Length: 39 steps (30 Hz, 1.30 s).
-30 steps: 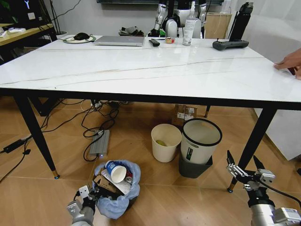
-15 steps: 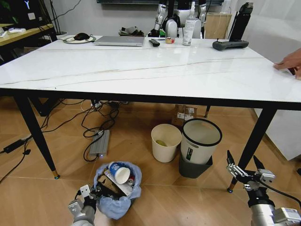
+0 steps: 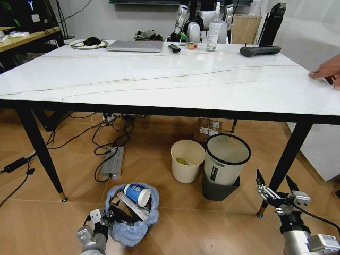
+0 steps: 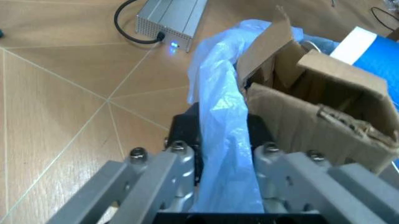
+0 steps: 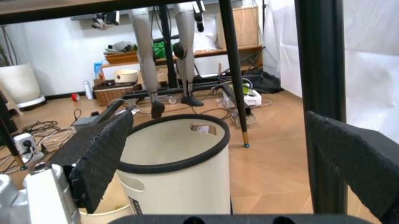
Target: Pick up the trash bin and place the trash from the table into it.
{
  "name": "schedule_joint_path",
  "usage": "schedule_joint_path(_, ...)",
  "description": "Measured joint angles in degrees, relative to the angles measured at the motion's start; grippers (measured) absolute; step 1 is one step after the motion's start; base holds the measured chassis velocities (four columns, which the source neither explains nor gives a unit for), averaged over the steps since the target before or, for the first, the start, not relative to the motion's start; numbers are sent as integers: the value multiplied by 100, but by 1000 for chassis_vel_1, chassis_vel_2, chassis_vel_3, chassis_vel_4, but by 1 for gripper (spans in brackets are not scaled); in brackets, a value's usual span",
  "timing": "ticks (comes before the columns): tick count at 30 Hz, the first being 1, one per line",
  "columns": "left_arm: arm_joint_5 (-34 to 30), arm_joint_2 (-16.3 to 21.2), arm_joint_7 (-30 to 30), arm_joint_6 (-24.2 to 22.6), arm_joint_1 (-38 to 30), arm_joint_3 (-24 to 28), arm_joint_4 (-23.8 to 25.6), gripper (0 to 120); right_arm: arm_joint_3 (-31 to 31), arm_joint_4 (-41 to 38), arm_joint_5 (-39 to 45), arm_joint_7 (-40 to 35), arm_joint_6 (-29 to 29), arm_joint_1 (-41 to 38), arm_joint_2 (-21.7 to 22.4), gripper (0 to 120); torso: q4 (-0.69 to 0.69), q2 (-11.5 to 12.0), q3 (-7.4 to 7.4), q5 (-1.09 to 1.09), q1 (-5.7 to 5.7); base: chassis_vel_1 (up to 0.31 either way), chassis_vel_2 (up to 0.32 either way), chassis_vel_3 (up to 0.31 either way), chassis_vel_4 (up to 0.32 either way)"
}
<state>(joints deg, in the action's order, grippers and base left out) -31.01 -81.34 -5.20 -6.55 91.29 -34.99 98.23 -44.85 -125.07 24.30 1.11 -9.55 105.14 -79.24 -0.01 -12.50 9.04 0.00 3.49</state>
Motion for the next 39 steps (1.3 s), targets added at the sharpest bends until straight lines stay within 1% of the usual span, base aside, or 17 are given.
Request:
schedule_joint_path(7, 0, 37, 12, 57, 216, -5, 134, 45, 0, 0, 0, 0, 0, 0, 0, 100, 0, -1, 1, 0, 0, 0, 0, 0, 0)
schedule_joint_path(9, 20, 51, 16, 82, 334, -6, 259, 54, 0, 0, 0, 0, 0, 0, 0, 100, 0, -1, 1, 0, 0, 0, 0, 0, 0)
schedule_joint_path(11, 25, 54, 18, 89, 368, -8, 299, 58, 0, 0, 0, 0, 0, 0, 0, 100, 0, -1, 1, -1, 0, 0, 0, 0, 0)
schedule_joint_path(13, 66, 73, 24, 136, 503, -21, 438, 67, 0, 0, 0, 0, 0, 0, 0, 100, 0, -1, 1, 0, 0, 0, 0, 0, 0)
schedule_joint_path(15, 162, 89, 30, 235, 633, -33, 552, 75, 0, 0, 0, 0, 0, 0, 0, 100, 0, -2, 1, 0, 0, 0, 0, 0, 0)
schedule_joint_path(17, 421, 93, 32, 519, 843, -55, 679, 85, 0, 0, 0, 0, 0, 0, 0, 100, 0, -2, 1, 0, 1, 0, 0, 0, 0)
schedule_joint_path(19, 469, 93, 36, 586, 902, -58, 722, 88, 0, 0, 0, 0, 0, 0, 0, 100, 0, -2, 1, 0, 1, 0, 0, 0, 0)
schedule_joint_path(22, 753, 104, 118, 988, 1284, -116, 984, 101, 0, 0, 0, 0, 0, 0, 0, 100, 1, -2, 1, -1, 0, 0, 0, 0, 0)
schedule_joint_path(23, 753, 104, 118, 988, 1284, -116, 984, 101, 0, 0, 0, 0, 0, 0, 0, 100, 1, -2, 1, -1, 0, 0, 0, 0, 0)
schedule_joint_path(24, 884, 103, 167, 1191, 1371, -176, 1054, 104, 0, 0, 0, 0, 0, 0, 0, 100, 1, -2, 1, -1, 0, 0, 0, 0, 0)
schedule_joint_path(25, 910, 102, 175, 1235, 1386, -190, 1069, 105, 0, 0, 0, 0, 0, 0, 0, 100, 1, -2, 1, -1, 0, 0, 0, 0, 0)
schedule_joint_path(28, 1304, 72, 437, 1938, 1558, -576, 1433, 112, 0, 0, 0, 0, 0, 0, 0, 100, 1, -2, 1, 0, 1, 0, 0, 0, 0)
schedule_joint_path(29, 1304, 72, 437, 1938, 1558, -576, 1433, 112, 0, 0, 0, 0, 0, 0, 0, 100, 1, -2, 1, 0, 1, 0, 0, 0, 0)
schedule_joint_path(32, 1436, 65, 661, 2390, 1602, -931, 1837, 114, 0, 0, 0, 0, 0, 0, 0, 100, 1, -2, 1, 0, 1, 0, 0, 0, 0)
schedule_joint_path(33, 1436, 65, 661, 2390, 1602, -931, 1837, 114, 0, 0, 0, 0, 0, 0, 0, 100, 1, -2, 1, 0, 1, 0, 0, 0, 0)
schedule_joint_path(36, 1436, 27, 778, 2598, 1507, -1181, 2198, 115, 0, 0, 0, 0, 0, 0, 0, 100, 0, -2, 1, 1, 1, 0, 0, 0, 0)
schedule_joint_path(39, 1413, 19, 788, 2607, 1484, -1213, 2246, 113, 0, 0, 0, 0, 0, 0, 0, 100, 0, -2, 2, 0, 1, 0, 0, 0, 0)
